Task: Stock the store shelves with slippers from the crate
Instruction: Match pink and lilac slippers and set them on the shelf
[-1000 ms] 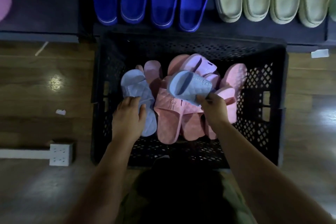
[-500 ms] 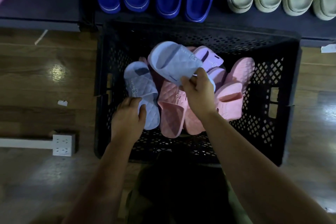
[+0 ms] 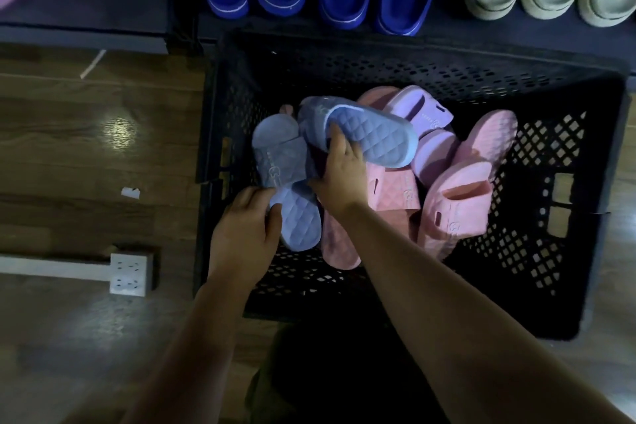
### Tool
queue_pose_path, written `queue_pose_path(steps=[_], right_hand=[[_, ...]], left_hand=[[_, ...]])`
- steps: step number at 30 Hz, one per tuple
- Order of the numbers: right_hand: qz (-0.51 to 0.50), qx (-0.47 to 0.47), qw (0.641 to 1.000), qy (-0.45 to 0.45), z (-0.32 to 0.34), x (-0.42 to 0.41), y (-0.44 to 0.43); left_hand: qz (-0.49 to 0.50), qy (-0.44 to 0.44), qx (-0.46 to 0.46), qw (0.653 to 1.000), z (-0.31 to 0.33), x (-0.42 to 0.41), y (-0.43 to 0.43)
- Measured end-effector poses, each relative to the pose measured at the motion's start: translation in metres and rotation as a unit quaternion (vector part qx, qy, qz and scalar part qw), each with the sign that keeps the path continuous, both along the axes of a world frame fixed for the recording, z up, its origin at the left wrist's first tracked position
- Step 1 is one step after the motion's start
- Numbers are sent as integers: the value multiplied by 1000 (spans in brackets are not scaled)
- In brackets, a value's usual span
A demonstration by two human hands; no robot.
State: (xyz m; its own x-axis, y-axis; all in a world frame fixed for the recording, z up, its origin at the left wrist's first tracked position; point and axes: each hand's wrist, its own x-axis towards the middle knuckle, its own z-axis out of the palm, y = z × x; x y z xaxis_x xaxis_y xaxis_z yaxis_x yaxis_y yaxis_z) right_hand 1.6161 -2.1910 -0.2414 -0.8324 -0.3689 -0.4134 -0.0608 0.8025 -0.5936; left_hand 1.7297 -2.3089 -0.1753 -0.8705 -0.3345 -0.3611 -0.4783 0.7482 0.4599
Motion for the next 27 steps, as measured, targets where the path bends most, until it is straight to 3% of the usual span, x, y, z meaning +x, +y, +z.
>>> queue_pose_path(steps=[3, 7, 12, 18, 21, 27], right_hand=[[52, 63, 995, 57, -9, 2, 2], [67, 78, 989, 102, -15, 8, 2], [-13, 24, 994, 110, 4, 4, 5], [-80, -44, 989, 116, 73, -6, 37], [-111, -42, 986, 117, 106, -6, 68], [-251, -78, 964, 37, 159, 1, 140]], left_hand=[[-5, 10, -2, 1000, -4, 1, -2], [-18, 14, -12, 1000, -6, 2, 0], [-9, 39, -10, 999, 10, 2, 0], [66, 89, -20, 994, 62, 3, 10], [46, 65, -21, 997, 83, 4, 14], [4, -10, -10, 1000, 114, 7, 41]])
